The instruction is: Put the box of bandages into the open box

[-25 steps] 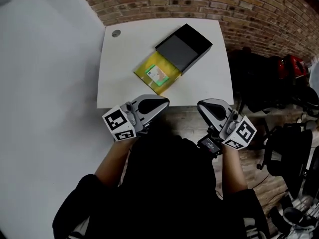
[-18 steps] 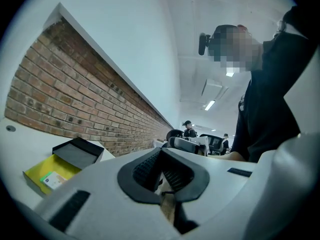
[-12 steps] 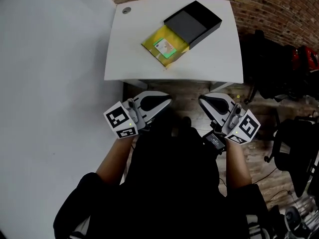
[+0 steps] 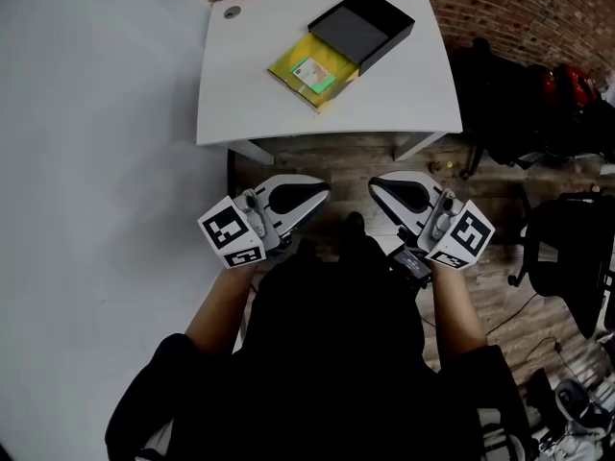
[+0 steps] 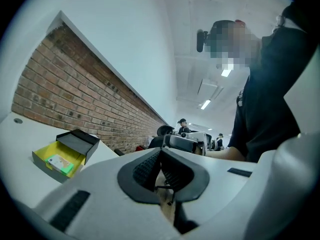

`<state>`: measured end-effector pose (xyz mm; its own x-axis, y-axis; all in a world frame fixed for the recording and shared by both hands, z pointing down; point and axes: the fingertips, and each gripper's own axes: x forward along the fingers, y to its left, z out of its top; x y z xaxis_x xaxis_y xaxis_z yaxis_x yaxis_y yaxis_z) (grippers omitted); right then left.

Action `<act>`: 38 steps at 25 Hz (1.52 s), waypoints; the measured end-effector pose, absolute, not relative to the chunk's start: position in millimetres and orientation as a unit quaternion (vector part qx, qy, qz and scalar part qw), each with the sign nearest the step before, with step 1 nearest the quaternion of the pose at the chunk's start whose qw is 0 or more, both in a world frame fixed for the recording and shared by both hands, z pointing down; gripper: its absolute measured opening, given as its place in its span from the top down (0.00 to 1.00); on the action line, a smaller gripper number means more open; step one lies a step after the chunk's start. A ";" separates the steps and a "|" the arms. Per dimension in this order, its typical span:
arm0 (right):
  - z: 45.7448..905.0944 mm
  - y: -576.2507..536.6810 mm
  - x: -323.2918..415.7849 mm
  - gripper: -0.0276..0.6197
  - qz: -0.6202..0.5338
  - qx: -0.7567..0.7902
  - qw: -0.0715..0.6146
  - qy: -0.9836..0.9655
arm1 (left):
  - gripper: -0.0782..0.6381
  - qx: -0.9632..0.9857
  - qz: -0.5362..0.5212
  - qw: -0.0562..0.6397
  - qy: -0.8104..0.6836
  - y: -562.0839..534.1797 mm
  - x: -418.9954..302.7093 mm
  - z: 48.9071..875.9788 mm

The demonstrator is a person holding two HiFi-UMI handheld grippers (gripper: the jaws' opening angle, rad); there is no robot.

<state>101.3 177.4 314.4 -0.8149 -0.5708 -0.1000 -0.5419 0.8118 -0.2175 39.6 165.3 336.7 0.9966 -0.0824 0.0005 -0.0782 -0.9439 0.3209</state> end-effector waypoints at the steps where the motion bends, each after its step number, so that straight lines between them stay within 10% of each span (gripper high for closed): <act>1: 314.3 182.4 91.2 0.95 -0.090 -0.296 0.077 0.948 | 0.87 0.987 -0.008 0.157 -0.037 171.1 31.2 334.9; 17: 328.8 251.6 -34.0 0.95 -0.091 -0.360 0.036 0.928 | 0.87 0.987 -0.008 0.156 -0.043 215.9 -119.0 367.2; 38: 321.4 324.2 39.8 0.95 -0.085 -0.373 0.029 0.923 | 0.87 0.990 -0.016 0.138 0.010 290.9 -30.9 334.8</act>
<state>39.8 324.2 321.4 -0.7195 -0.6945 0.0093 -0.6845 0.7067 -0.1790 -30.9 290.9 334.8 0.9993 0.0162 -0.0336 0.0247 -0.9618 0.2725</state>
